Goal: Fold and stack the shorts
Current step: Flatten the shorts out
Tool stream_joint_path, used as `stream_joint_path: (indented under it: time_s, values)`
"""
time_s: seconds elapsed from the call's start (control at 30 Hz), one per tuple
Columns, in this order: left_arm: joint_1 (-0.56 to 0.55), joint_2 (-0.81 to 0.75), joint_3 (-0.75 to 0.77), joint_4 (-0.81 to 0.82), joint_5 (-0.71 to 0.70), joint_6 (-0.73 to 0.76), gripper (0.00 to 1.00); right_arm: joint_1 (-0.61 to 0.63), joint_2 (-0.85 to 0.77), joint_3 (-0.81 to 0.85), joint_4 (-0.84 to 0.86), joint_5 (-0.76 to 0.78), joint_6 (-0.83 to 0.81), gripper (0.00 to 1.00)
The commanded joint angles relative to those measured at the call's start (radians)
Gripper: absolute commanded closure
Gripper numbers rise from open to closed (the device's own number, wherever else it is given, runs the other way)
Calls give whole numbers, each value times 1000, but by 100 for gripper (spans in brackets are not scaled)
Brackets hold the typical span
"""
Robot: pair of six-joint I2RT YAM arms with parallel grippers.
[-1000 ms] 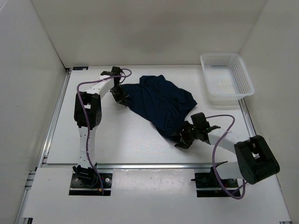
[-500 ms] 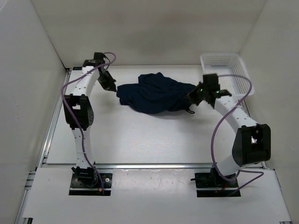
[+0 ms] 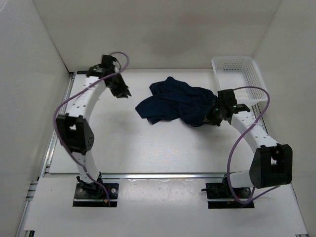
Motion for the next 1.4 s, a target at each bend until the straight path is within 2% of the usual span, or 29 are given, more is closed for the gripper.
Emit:
stream_joint_path:
  time_s: [0.0, 0.1, 0.13, 0.23, 0.43, 0.57, 0.63, 0.7, 0.73, 0.77, 0.87, 0.97, 1.07, 1.1, 1.2, 1.27, 1.37]
  values:
    - [-110, 112, -73, 0, 29, 13, 62, -11, -39, -17, -8, 36, -31, 100]
    - [-192, 169, -102, 11, 29, 2, 46, -20, -39, -17, -8, 36, -44, 100]
    - [-202, 198, -102, 11, 29, 2, 45, -32, -39, -17, -8, 36, -56, 100]
    - [-230, 243, -113, 37, 29, -7, 43, -41, -39, -17, -8, 26, -65, 100]
    - [-290, 381, -4, 37, 25, -35, 41, -83, -39, -35, -8, -10, -76, 100]
    - [-290, 447, 56, 37, -4, -73, 42, -92, -62, -46, -17, -19, -85, 100]
    - [-290, 461, 92, 37, -14, -73, 46, -92, -72, -46, -17, -19, -96, 100]
    - [-279, 487, 122, 37, -14, -73, 61, -92, -72, -57, -17, -28, -96, 100]
    - [-279, 496, 139, 37, -14, -73, 70, -92, -72, -57, -17, -28, -96, 100]
    - [-266, 505, 178, 37, -14, -73, 89, -101, -72, -57, -17, -37, -96, 100]
    - [-233, 518, 263, -31, -5, -58, 90, -101, -72, -57, -17, -37, -96, 100]
    - [-165, 435, 324, -81, -31, -32, 90, -101, -72, -34, -17, -47, -105, 100]
    - [-59, 331, 413, -95, -2, 0, 90, -113, -14, 82, -32, -91, -146, 100]
    - [-36, 306, 444, -112, 23, 9, 90, -123, 6, 189, -49, -103, -157, 100]
    - [47, 223, 548, -157, 43, 35, 90, -123, 51, 349, -105, -103, -181, 100]
    - [81, 139, 533, -169, 54, 51, 90, -123, 62, 444, -117, -114, -182, 100]
    - [138, 9, 374, -155, 63, 83, 90, -123, 21, 431, -117, -137, -200, 100]
